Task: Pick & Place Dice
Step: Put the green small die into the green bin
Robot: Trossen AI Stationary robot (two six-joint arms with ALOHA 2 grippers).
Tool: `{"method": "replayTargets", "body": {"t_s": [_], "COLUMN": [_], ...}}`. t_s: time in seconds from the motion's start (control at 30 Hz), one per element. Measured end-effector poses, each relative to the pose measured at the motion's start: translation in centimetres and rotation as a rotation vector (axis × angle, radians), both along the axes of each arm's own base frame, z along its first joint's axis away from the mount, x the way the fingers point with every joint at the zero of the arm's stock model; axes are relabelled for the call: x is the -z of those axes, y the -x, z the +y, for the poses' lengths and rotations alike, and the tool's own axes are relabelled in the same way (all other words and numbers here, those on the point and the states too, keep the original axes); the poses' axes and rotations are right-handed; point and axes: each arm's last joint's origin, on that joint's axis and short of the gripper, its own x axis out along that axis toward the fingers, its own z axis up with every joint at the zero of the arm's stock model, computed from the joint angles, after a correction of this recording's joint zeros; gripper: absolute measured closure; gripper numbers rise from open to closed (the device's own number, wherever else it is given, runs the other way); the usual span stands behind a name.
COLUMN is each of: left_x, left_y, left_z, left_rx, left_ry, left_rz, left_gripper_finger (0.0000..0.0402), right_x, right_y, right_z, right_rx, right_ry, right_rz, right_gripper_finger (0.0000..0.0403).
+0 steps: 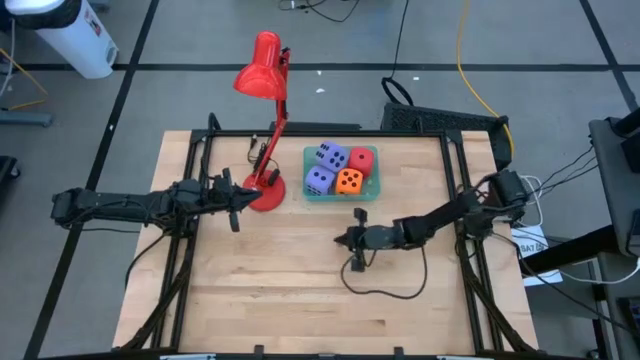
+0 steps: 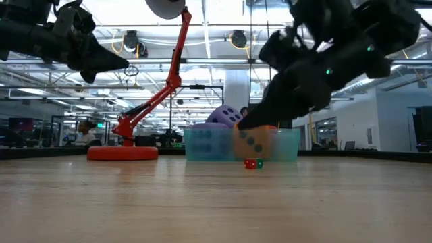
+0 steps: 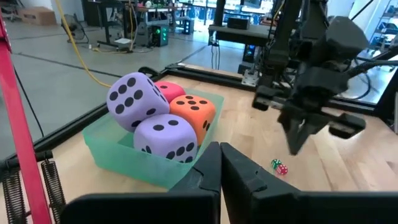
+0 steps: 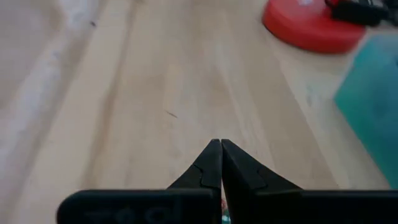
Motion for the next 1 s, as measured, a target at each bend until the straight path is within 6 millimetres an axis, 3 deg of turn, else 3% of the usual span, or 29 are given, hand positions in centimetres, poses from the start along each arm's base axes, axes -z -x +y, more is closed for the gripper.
{"method": "replayTargets", "body": {"t_s": [0.3, 0.6, 1.0], "left_x": [0.0, 0.0, 0.0], "left_y": [0.0, 0.0, 0.0], "left_z": [0.0, 0.0, 0.0], "left_rx": [-0.004, -0.004, 0.001], "left_ry": [-0.002, -0.001, 0.000], "left_rz": [0.004, 0.004, 0.003], "left_gripper_finger": [0.0375, 0.0397, 0.0378], "right_x": [2.3, 3.2, 2.2], "right_y": [-0.3, 0.0, 1.4], "right_z": [-1.5, -1.8, -1.9], "right_rx": [0.046, 0.019, 0.028], "right_ry": [-0.027, -0.037, -0.067], "right_rz": [0.111, 0.209, 0.323], "right_gripper_finger": [0.0403, 0.0403, 0.0403]}}
